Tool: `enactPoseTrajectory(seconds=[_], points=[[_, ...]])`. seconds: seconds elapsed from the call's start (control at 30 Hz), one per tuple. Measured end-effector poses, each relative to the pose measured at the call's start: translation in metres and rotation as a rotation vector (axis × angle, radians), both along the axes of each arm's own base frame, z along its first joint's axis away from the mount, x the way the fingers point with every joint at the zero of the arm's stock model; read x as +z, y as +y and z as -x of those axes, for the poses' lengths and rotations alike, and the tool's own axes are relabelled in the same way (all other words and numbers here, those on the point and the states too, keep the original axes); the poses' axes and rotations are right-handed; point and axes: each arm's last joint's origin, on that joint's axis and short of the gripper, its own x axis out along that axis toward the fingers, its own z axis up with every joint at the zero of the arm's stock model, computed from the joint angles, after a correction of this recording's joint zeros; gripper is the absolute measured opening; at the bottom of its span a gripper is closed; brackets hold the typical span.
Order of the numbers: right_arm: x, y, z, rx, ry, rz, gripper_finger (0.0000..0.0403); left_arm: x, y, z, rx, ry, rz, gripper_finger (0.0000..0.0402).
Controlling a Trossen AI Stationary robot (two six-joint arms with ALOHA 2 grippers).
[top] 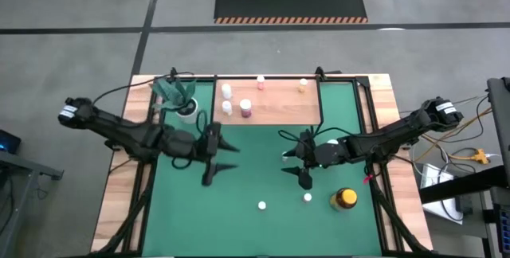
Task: Pick and place medicine bottles onto shelf by color
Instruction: Put the pink pill bottle on the shelf aligned with the other pink pill bottle
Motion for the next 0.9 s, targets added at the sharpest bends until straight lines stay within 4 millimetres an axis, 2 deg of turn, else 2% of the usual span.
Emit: enactPoseTrajectory(seconds=[0.17, 0.37, 0.6, 0.77, 0.9], points=[[-0.002, 0.002, 0.002, 0.011, 0.022, 0.006, 0.0244, -0.028, -0.015, 0.006, -0.068, 0.009, -0.012, 0.0206], [-0.007, 0.009, 0.007, 0.113, 0.107, 0.048, 0.0244, -0.054, -0.021, 0.011, -0.104, -0.009, -0.022, 0.0206], [0.012, 0.019, 0.013, 0.088, 0.279, 0.054, 0.0238, -0.062, -0.020, 0.012, -0.110, -0.033, -0.046, 0.0206], [0.029, 0.034, 0.020, 0.138, 0.360, 0.001, 0.0233, -0.059, -0.020, 0.014, -0.117, -0.056, -0.066, 0.0206], [0.039, 0.046, 0.028, 0.112, 0.419, -0.058, 0.0233, -0.056, -0.019, 0.016, -0.114, -0.071, -0.063, 0.0206]])
